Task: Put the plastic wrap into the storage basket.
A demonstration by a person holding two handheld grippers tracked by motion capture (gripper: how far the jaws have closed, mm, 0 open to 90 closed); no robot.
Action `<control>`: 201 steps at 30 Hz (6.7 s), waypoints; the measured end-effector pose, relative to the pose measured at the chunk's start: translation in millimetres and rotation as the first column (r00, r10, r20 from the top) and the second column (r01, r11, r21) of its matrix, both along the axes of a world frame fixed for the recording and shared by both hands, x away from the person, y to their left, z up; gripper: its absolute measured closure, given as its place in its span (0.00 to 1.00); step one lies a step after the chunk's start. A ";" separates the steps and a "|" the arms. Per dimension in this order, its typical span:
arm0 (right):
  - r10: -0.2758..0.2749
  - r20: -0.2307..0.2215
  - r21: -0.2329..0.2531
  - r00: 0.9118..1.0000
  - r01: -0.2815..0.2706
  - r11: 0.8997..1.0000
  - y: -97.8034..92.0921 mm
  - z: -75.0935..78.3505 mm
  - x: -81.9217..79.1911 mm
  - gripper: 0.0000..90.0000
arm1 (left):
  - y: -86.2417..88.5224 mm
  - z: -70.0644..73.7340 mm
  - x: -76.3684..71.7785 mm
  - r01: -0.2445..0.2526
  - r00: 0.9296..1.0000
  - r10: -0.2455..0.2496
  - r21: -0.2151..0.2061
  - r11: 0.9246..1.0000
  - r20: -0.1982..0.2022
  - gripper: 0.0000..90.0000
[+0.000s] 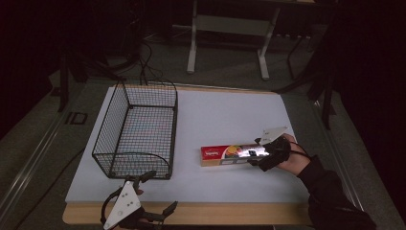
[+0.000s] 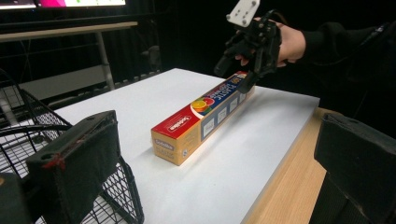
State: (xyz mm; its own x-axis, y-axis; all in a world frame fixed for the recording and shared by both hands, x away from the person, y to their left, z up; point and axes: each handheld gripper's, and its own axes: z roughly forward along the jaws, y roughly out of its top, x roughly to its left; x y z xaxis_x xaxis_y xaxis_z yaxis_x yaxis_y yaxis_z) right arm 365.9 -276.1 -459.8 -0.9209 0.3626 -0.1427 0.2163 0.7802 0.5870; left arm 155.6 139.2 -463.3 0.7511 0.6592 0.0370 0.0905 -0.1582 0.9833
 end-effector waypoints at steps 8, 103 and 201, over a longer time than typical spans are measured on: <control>0.034 -0.029 -0.064 0.999 -0.035 0.997 13.2 -9.4 13.8 0.16 | 0.1 -1.0 0.5 -0.005 1.000 0.005 0.003 1.000 -0.006 0.01; -0.476 -0.199 -0.235 0.857 0.430 0.872 58.7 -34.5 95.5 0.43 | -5.6 -2.1 1.4 0.047 0.999 -0.047 0.026 0.999 -0.011 0.01; -0.402 -0.109 0.067 0.909 0.410 0.910 176.2 123.6 56.4 0.45 | -10.2 -3.7 2.0 0.041 0.999 -0.042 0.012 0.999 0.020 0.01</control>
